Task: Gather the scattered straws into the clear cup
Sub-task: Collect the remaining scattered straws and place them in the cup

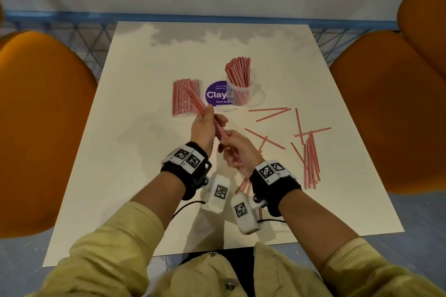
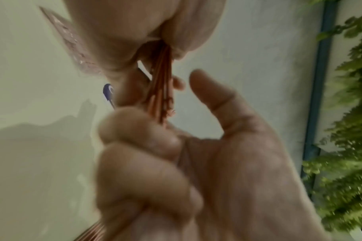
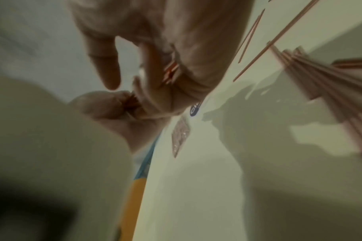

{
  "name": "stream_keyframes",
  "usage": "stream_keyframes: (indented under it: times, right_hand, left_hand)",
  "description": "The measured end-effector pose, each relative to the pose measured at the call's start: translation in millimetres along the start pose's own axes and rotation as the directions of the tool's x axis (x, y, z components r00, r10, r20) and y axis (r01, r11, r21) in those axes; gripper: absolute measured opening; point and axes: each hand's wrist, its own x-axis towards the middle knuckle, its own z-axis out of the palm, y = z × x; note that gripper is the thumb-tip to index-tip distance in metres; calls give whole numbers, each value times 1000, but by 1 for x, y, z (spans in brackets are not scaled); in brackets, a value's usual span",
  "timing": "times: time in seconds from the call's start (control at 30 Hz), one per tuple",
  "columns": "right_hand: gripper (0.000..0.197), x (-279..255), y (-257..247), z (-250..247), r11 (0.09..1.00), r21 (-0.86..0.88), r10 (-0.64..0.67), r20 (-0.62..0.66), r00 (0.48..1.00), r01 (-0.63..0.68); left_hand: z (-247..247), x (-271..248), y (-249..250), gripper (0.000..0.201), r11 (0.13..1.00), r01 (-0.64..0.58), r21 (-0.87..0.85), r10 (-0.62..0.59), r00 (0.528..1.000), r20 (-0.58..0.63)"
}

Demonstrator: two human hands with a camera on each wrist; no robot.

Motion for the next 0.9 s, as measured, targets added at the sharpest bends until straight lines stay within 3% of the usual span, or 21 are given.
stream_keyframes:
  times: [0.1, 0.17, 0.27, 0.4, 0.5, 0.63, 0.7, 0.83, 0.9]
  right_hand:
    - [16, 6, -7, 5, 952, -290, -126, -79, 989, 98]
    - [25, 9, -6, 7, 827, -530, -262, -69, 963, 187]
    - [39, 12, -4, 8, 679, -694, -376, -49, 925, 239]
    - [38, 15, -3, 9, 623, -739, -370, 9, 929, 256]
    - [36, 16, 0, 10, 643, -709, -376, 37, 926, 290]
    - [8, 11, -4, 10, 638, -715, -306, 105, 946, 286]
    - [7, 9, -7, 11, 636, -714, -293, 129, 947, 294]
    - [8, 10, -10, 12, 658, -701, -284, 108, 953, 276]
    - [9, 12, -12, 13, 665, -703, -281, 79, 956, 253]
  left_hand:
    - [-1, -6, -2, 20, 999, 38, 26, -40, 996, 77]
    - [-1, -7, -5, 25, 998, 54, 15, -56, 992, 109]
    - [-1, -8, -7, 36, 995, 66, 72, -75, 989, 125]
    - [-6, -8, -8, 31, 974, 13, 225, -52, 984, 172]
    - [-8, -12, 0, 16, 977, -82, 197, 42, 979, 198]
    - [-5, -2, 27, 11, 969, -237, 71, 239, 971, -24]
    - [-4, 7, 42, 6, 950, -307, 50, 311, 946, -88]
    - [-4, 17, 50, 15, 897, -411, 164, 427, 901, -75]
    - [-1, 18, 46, 26, 893, -403, 200, 424, 903, -73]
